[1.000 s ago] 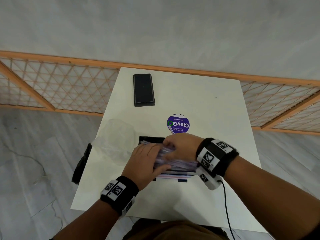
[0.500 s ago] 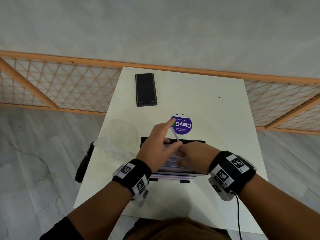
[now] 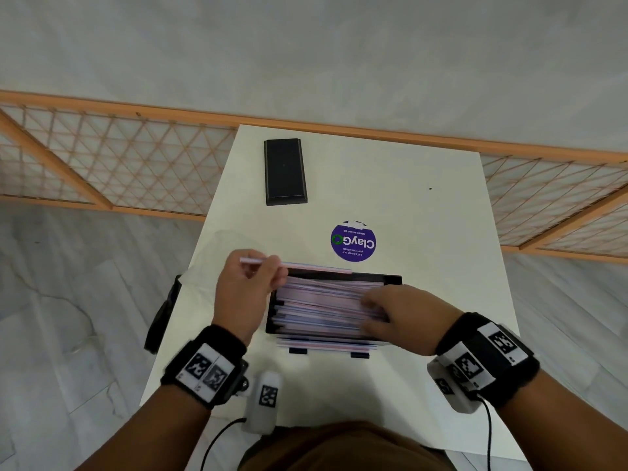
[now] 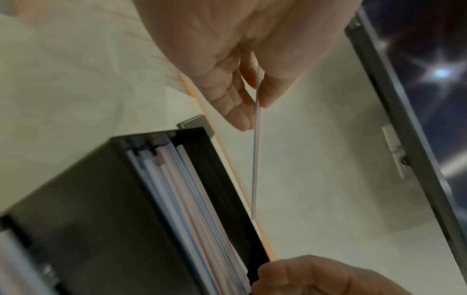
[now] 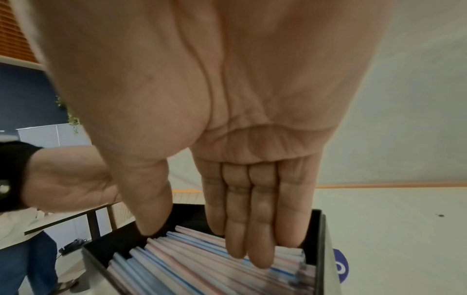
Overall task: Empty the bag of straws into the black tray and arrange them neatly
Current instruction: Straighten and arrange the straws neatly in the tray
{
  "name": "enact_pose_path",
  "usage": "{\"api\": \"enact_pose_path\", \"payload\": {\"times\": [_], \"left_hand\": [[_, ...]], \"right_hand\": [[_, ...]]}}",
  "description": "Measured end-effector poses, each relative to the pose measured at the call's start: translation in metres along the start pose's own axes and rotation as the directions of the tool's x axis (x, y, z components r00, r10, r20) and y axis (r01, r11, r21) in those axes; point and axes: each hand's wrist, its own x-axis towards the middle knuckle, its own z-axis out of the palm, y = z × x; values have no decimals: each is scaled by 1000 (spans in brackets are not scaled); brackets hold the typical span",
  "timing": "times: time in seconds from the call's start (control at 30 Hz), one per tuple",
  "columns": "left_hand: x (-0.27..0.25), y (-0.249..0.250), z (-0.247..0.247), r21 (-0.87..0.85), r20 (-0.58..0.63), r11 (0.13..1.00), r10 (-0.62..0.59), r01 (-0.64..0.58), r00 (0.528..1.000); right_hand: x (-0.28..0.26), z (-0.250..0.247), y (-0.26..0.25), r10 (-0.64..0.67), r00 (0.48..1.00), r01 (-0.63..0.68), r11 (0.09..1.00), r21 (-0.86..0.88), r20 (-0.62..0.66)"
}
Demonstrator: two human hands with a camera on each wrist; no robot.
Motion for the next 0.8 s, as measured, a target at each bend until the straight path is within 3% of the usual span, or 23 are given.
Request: {"api": "enact_pose_path", "payload": {"times": [0.07,0.13,0.2,0.27,0.37,0.43,0.53,0.6,0.7,0.8], "left_hand": [[-3,-10,-6,100,44,994,-57,53,997],[-4,-21,-8,364,90,930,21,-53,996],[-5,-26,-8,516,190,831,127,-210,973],[-3,-30,-5,608,355,705,170,-365,919],[3,-39,1,699,571,415,166,-582,804],[6,-44,3,682,647,323,151,-656,747],[7,-55,3,628,722,249,165,-737,672],[4,-63,4,595,744,254,184,-762,642],[-4,-70,4,546,742,333,232,-768,629],[-7,-77,0,554,732,297,271,-778,625]], "right_hand": [[-4,-3,-1,16,999,-16,1000,14,-35],[-3,-4,-3,19,997,-17,1000,19,-81],[2,-3,-5,12,995,-10,1000,23,-95],[11,2,-9,-12,998,13,999,29,-62],[28,11,-18,-29,998,30,999,-14,47],[40,12,-23,-6,995,11,999,-47,100],[55,8,-31,28,988,-16,996,-84,153],[63,7,-35,49,980,-34,996,-78,195],[73,3,-37,37,971,-41,999,11,235],[79,-1,-40,37,963,-59,996,73,269]]}}
